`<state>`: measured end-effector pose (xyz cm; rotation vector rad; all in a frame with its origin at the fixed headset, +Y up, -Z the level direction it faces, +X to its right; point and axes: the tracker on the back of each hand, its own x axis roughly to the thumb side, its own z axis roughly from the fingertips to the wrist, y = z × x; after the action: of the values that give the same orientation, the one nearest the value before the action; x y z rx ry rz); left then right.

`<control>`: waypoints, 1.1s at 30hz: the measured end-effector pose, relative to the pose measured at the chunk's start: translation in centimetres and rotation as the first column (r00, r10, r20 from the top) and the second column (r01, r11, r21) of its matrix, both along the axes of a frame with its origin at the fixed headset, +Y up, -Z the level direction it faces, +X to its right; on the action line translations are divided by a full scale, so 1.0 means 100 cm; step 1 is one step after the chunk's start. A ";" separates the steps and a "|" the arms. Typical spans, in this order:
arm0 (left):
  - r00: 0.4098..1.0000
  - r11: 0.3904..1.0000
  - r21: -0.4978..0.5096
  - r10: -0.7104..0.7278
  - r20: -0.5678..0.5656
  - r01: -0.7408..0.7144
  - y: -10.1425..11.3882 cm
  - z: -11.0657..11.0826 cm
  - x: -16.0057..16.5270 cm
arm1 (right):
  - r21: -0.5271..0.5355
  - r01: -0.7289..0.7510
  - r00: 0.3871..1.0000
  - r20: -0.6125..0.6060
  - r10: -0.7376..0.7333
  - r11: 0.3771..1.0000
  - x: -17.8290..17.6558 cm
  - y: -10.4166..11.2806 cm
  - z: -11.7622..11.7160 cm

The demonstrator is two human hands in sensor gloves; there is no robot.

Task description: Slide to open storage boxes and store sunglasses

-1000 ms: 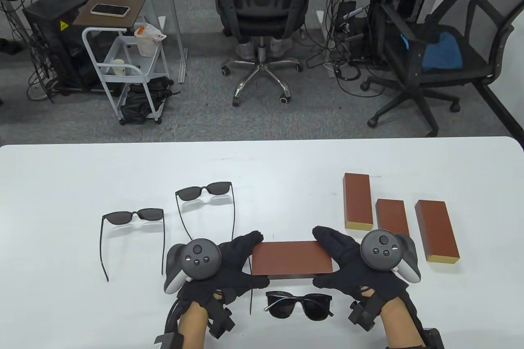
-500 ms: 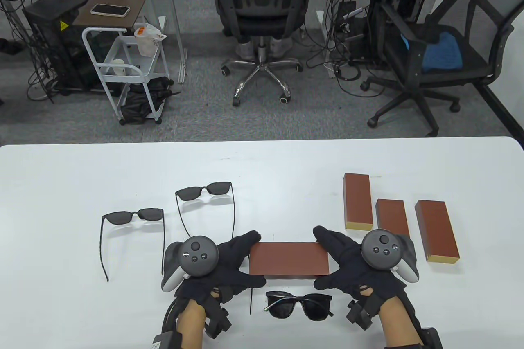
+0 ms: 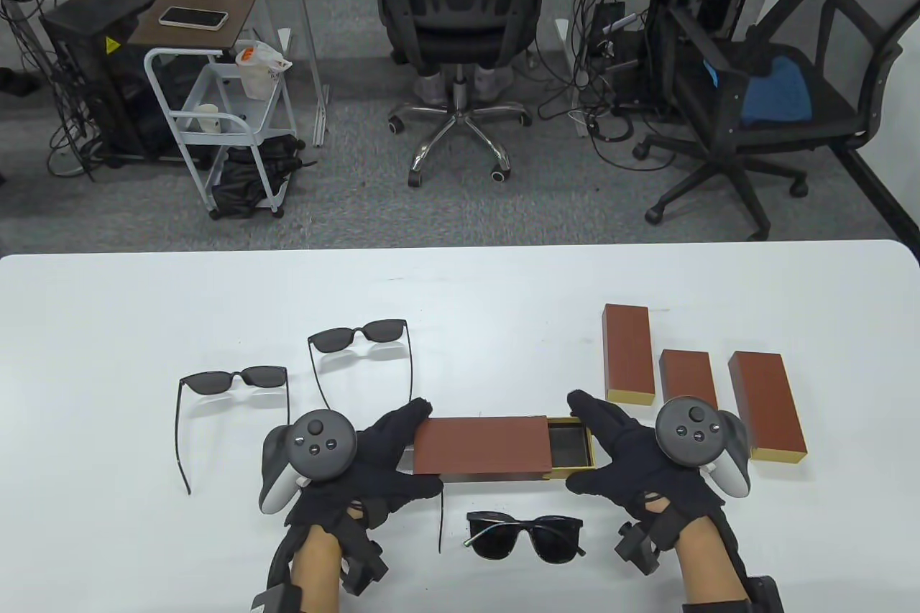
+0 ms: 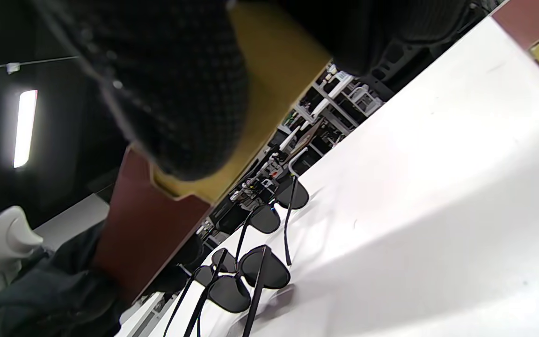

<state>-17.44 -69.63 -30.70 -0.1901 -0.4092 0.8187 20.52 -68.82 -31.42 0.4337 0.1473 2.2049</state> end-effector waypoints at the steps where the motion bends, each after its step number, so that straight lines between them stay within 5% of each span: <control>1: 1.000 1.000 -0.002 0.006 -0.003 -0.006 -0.001 -0.001 -0.002 | -0.001 0.006 1.000 0.005 -0.006 1.000 0.001 0.000 0.000; 18: 0.957 0.959 -0.026 0.280 -0.069 -0.283 -0.007 -0.001 -0.025 | 0.069 0.161 0.986 0.034 -0.164 0.985 0.016 0.007 -0.001; 24: 0.875 0.875 -0.044 0.476 -0.092 -0.481 -0.013 0.000 -0.027 | 0.141 0.216 0.975 0.020 -0.221 0.966 0.014 0.015 0.003; 28: 0.778 0.787 -0.080 0.582 -0.235 -0.612 -0.017 0.001 -0.027 | 0.167 0.245 0.968 0.008 -0.250 0.955 0.011 0.019 0.004; 33: 0.740 0.677 -0.299 0.612 -0.280 -0.673 -0.030 0.001 -0.023 | 0.188 0.240 0.969 0.007 -0.245 0.953 0.007 0.023 0.007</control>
<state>-19.73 -72.64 -30.57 -0.3521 -0.1472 1.6201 21.22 -66.52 -30.75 0.4931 -0.1244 1.9879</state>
